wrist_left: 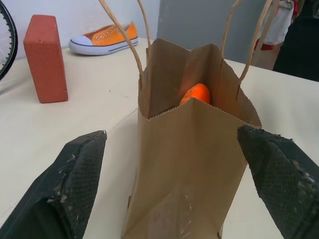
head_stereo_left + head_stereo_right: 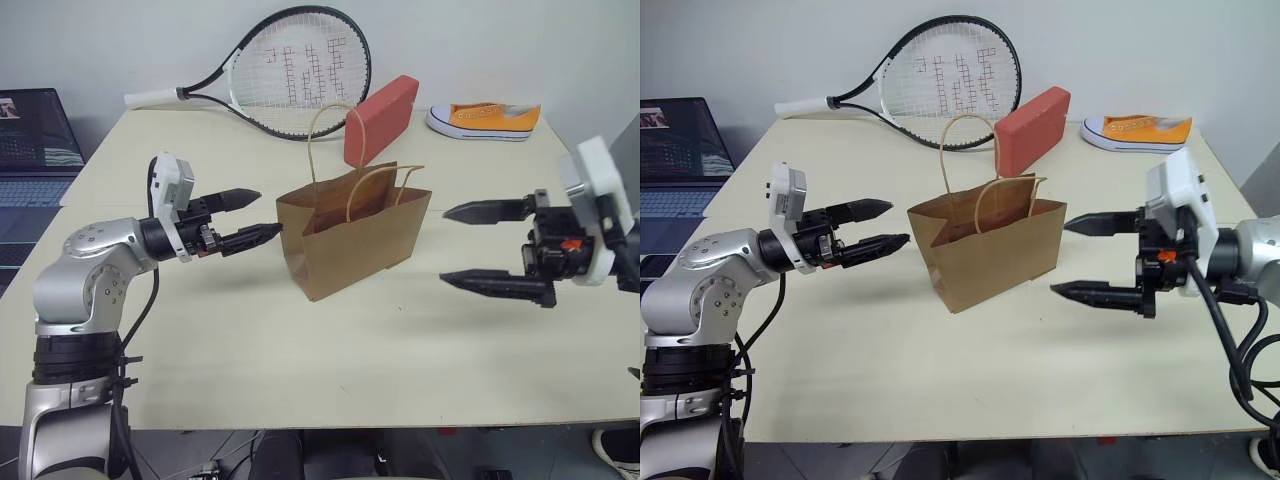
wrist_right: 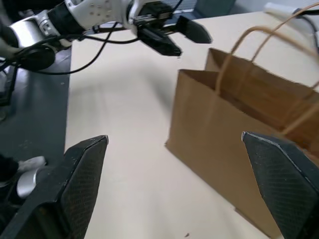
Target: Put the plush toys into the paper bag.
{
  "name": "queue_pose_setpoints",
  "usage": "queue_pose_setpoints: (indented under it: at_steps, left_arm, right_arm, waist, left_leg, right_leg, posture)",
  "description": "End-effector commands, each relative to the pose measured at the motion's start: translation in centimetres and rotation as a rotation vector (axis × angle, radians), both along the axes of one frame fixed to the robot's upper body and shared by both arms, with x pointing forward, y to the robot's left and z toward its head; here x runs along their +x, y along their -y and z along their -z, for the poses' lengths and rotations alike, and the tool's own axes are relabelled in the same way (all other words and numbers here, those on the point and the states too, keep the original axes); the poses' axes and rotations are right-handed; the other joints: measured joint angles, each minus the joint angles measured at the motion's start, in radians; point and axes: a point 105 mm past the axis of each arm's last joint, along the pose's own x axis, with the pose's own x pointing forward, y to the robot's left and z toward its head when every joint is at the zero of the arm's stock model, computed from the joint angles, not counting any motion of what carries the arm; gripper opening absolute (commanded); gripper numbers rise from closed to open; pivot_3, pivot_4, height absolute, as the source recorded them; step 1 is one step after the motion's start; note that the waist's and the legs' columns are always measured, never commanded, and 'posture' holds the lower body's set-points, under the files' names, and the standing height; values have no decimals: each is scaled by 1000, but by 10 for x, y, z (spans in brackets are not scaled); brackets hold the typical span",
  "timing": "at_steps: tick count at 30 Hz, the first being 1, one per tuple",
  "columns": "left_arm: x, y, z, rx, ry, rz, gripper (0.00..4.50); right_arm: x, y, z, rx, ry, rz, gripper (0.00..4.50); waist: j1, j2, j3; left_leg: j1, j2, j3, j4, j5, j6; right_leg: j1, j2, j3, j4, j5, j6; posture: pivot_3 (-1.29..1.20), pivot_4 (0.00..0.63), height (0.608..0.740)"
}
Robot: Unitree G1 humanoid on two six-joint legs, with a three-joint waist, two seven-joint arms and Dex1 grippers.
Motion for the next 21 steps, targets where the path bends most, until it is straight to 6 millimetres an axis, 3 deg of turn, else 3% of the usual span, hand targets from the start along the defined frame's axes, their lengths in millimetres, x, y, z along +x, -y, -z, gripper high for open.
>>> queue_pose_setpoints:
  at_steps: [1,9,21]
  left_arm:
    - [4,6,2,-6,21,7,4483]
    - [10,13,5,-32,-2,63,4483]
    - [-3,20,-4,-10,-8,175,4483]
  right_arm:
    - [-4,-3,-2,-11,24,-21,4500]
    - [-5,-1,-1,-15,6,-18,4500]
    - [-7,-1,0,-11,-13,-16,4500]
  waist:
    - [3,0,0]
    - [10,0,0]
    - [11,0,0]
  left_leg:
    - [0,0,0,0,0,0]
    - [0,0,0,0,0,0]
    - [0,0,0,0,0,0]
  right_leg:
    - [0,0,0,0,0,0]
    - [0,0,0,0,0,0]
    - [0,0,0,0,0,0]
  posture:
    - [0,150,740]
    - [0,150,740]
    - [0,150,740]
